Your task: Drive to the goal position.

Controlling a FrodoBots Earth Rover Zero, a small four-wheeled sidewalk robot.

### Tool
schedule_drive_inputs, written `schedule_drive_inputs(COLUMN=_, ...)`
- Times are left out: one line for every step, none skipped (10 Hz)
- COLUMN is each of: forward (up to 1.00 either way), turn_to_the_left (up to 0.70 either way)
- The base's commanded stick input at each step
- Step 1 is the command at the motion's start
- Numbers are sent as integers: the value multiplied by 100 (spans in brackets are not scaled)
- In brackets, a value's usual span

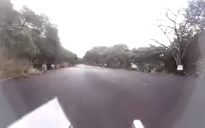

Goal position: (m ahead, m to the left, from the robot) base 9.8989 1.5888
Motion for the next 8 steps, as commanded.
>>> schedule_drive_inputs(forward=100, turn_to_the_left=0)
schedule_drive_inputs(forward=100, turn_to_the_left=0)
schedule_drive_inputs(forward=100, turn_to_the_left=0)
schedule_drive_inputs(forward=100, turn_to_the_left=0)
schedule_drive_inputs(forward=100, turn_to_the_left=0)
schedule_drive_inputs(forward=100, turn_to_the_left=0)
schedule_drive_inputs(forward=100, turn_to_the_left=0)
schedule_drive_inputs(forward=100, turn_to_the_left=0)
